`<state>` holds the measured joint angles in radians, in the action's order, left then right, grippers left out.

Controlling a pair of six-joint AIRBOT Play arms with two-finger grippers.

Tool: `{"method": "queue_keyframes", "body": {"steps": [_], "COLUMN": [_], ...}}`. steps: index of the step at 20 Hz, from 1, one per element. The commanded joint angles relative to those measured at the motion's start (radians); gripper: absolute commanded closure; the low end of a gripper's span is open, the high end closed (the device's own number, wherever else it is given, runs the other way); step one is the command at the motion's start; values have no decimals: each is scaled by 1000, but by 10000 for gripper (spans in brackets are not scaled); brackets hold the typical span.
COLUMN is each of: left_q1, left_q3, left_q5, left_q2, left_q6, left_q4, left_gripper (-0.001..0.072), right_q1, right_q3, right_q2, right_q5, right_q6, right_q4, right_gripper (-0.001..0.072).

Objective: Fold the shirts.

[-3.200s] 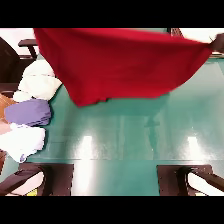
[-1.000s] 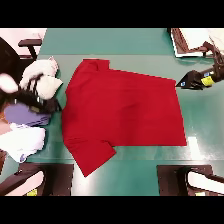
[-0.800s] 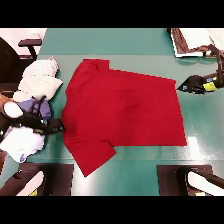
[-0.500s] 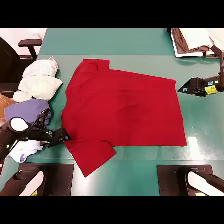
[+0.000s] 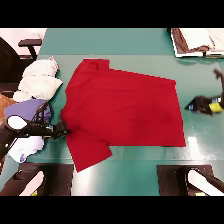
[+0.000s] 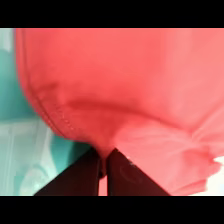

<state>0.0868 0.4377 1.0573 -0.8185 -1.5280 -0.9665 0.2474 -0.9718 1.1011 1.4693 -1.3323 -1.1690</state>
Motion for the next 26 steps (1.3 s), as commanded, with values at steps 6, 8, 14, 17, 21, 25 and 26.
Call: {"method": "queue_keyframes", "body": {"steps": [6,8,14,17,21,25,26], "left_q1": [0,0,0,0,0,0,0], "left_q3": [84,84,109,251,625,1113,1223], "left_q5": [-5,-7,27,74,163,233,237], "left_q2": [1,1,1,1,1,1,1], "left_q6": [18,18,44,45,73,95,93], "left_q4": [17,17,14,0,2,1,1], "left_gripper": [678,678,680,680,680,680,680], "right_q1": [273,214,33,9,6,7,8], "right_q3": [390,400,383,259,-81,-465,-547], "right_q2": [109,136,98,-40,-223,-339,-355], "right_q5": [-70,-92,-116,-96,-83,-136,-140], "right_q6": [-28,-29,-27,-28,-28,-28,-28], "right_q4": [-24,-16,-12,-10,-2,-5,-9], "right_gripper": [251,255,697,699,699,699,699]}}
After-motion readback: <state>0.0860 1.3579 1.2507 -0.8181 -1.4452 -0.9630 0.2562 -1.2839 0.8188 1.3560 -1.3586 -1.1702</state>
